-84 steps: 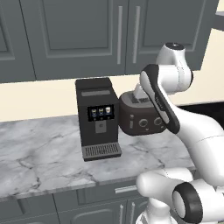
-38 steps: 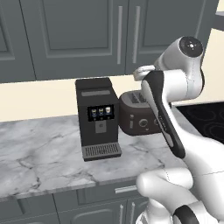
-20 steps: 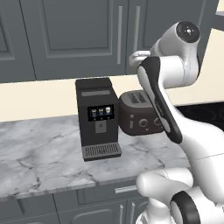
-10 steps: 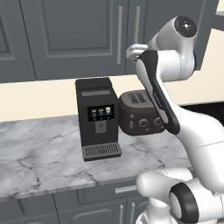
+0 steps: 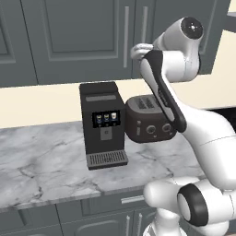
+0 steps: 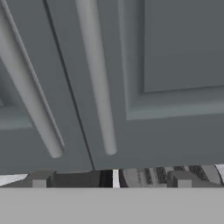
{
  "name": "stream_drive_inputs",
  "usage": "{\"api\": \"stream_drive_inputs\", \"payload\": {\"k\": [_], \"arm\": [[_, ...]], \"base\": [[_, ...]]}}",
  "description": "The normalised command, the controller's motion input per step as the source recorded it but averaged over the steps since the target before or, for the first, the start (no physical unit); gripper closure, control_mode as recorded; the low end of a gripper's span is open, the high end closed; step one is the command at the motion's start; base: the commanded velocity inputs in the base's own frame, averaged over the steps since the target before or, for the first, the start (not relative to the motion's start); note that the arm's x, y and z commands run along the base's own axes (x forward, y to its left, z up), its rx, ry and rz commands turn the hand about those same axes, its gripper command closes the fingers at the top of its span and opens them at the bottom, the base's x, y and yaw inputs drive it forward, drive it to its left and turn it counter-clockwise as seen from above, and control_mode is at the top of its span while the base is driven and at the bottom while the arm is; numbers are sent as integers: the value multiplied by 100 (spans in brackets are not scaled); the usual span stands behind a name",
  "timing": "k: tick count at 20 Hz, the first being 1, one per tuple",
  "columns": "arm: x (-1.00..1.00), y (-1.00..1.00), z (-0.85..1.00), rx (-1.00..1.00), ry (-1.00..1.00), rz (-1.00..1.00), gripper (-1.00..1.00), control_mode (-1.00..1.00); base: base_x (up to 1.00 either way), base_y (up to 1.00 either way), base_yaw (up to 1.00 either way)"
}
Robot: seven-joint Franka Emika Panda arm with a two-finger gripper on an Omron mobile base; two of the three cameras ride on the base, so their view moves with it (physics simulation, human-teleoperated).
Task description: Open the cabinet, pick the kettle from the cabinet, and place it in the sink.
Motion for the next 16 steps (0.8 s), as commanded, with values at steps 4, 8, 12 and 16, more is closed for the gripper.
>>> {"api": "stream_drive_inputs", "payload": {"k": [4,8,12,16], "arm": [[32,1,3,0,0,0,-100,-100],[36,0,2,0,0,0,-100,-100],[37,3,5,0,0,0,-100,-100],[36,3,5,0,0,0,-100,-100]], "base": [[0,0,0],[0,0,0],[0,0,0],[0,0,0]]}}
